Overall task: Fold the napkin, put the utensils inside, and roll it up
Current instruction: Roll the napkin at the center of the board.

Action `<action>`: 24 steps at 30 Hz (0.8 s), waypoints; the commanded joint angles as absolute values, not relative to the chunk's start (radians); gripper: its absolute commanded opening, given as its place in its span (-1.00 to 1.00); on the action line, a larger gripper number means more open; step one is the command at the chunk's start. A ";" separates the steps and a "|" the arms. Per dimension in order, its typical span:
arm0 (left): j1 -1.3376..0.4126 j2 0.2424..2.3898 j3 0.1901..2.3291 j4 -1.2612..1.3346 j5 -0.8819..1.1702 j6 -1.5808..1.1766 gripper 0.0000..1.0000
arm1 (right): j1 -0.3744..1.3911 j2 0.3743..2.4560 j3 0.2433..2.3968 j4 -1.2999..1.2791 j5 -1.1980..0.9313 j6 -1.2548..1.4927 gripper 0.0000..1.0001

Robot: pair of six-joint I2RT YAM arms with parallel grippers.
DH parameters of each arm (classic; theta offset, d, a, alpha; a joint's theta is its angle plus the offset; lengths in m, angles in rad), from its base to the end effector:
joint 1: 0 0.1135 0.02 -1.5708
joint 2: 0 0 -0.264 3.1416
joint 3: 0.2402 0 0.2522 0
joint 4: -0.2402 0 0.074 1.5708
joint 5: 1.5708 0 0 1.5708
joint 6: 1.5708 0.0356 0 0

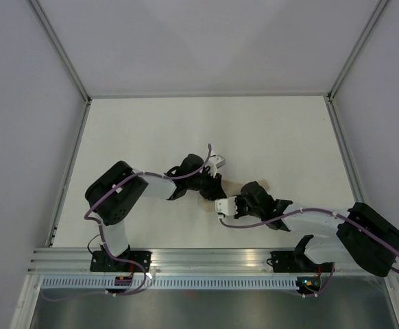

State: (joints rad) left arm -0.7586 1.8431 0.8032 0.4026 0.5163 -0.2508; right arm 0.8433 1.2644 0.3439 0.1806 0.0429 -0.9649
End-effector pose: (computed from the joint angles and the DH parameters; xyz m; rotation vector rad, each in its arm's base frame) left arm 0.2428 -0.2543 0.1245 0.8839 2.1739 -1.1044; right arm 0.1457 0.1613 0.1327 -1.8037 1.4471 -0.1115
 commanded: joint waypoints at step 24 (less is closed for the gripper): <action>-0.637 1.226 0.556 0.382 -0.248 -0.497 -0.01 | 0.744 1.738 1.055 -0.960 -0.463 -0.934 -0.98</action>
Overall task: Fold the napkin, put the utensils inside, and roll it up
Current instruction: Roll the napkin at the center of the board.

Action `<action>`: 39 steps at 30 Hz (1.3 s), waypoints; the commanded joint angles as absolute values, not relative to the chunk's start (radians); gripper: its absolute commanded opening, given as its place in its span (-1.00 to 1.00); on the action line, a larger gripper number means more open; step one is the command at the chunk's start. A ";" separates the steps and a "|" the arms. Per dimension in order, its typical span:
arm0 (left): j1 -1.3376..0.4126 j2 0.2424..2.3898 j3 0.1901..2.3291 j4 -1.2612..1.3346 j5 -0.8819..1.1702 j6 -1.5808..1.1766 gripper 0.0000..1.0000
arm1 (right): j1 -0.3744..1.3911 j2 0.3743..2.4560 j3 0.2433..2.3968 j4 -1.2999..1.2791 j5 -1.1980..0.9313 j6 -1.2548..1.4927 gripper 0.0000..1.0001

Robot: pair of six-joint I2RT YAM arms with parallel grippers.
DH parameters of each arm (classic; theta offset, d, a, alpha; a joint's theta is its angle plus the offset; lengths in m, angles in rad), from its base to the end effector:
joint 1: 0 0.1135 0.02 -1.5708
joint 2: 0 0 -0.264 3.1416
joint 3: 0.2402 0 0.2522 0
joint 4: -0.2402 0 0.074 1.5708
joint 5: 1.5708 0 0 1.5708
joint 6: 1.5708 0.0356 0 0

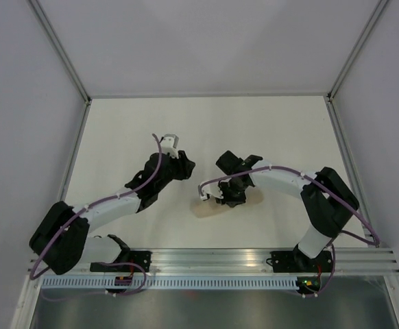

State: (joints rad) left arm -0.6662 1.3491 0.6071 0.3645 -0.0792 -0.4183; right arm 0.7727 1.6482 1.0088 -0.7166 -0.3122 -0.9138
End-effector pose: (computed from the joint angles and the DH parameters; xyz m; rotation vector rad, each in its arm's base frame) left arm 0.2257 -0.1738 0.2094 0.1940 1.9922 -0.6335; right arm 0.2042 0.2143 0.1733 -2.1800 1.8760 0.4296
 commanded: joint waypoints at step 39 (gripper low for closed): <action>-1.259 1.592 0.773 0.264 -0.225 0.221 0.04 | 0.506 2.454 1.700 -1.416 -0.690 -1.091 -0.99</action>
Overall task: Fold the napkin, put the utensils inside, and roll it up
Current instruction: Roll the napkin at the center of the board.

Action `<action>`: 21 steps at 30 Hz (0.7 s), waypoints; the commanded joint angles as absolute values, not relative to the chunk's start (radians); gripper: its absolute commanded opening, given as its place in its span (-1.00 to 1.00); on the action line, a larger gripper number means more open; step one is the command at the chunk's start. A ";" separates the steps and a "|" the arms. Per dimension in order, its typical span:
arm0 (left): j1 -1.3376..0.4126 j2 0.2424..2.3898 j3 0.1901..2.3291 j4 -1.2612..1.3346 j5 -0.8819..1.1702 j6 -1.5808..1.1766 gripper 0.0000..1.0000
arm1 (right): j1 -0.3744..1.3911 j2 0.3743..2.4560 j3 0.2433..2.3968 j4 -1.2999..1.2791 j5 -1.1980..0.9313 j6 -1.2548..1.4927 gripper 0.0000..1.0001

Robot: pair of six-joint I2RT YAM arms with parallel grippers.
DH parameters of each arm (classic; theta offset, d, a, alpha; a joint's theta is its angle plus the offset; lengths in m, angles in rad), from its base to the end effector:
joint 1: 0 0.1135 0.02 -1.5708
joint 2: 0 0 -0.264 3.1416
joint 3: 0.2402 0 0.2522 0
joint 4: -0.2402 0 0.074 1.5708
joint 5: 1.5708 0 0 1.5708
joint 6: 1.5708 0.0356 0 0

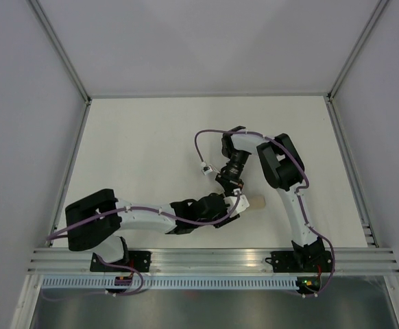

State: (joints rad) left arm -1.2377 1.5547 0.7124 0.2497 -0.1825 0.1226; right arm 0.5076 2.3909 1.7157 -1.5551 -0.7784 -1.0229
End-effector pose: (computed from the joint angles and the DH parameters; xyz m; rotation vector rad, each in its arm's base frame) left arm 0.1088 -0.2947 0.1737 1.2908 1.7648 -0.4454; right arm 0.3207 0.2070 0.1088 1.4487 -2.0046 -1.1849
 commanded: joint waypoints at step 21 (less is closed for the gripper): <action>-1.264 1.798 0.798 0.319 -0.361 0.322 -0.56 | 0.500 2.425 1.646 -1.368 -0.678 -1.069 -0.99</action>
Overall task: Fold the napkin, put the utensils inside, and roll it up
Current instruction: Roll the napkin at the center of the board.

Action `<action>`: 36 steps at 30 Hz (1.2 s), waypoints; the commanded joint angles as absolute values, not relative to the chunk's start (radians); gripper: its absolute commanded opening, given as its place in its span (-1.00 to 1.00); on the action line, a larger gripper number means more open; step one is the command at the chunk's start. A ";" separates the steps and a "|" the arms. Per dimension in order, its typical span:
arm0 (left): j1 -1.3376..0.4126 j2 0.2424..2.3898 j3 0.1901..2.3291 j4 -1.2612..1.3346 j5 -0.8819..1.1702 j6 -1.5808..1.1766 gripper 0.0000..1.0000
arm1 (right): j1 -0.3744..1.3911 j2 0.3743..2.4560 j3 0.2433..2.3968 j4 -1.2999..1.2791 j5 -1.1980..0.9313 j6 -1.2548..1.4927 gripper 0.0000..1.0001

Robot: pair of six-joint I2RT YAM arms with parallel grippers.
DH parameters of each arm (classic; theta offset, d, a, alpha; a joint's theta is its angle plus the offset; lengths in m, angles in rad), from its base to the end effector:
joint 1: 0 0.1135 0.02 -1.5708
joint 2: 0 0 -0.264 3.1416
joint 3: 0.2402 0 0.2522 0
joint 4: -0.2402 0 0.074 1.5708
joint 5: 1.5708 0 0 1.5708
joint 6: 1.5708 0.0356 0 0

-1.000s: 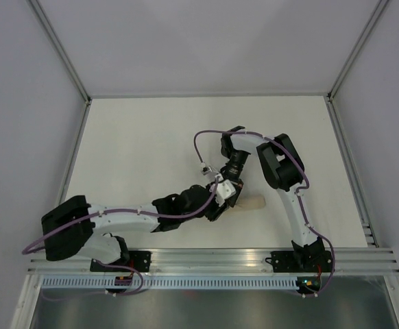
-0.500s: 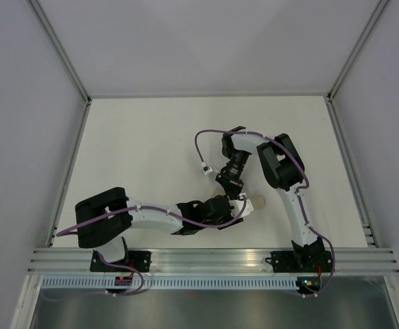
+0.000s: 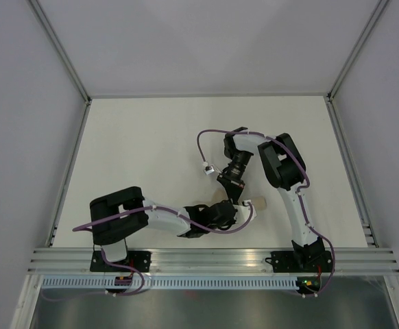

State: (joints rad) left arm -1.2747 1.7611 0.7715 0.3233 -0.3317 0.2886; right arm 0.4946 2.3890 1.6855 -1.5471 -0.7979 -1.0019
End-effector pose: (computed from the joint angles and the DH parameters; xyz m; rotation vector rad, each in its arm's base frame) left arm 0.1101 -0.3211 0.1344 1.4186 1.6825 -0.1810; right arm 0.3190 0.2010 0.1044 1.3828 -2.0202 -1.2029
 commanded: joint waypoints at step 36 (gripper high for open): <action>-0.875 1.831 0.985 0.065 0.715 -0.069 -0.95 | 0.104 1.588 1.251 -0.790 -0.706 -0.770 -0.03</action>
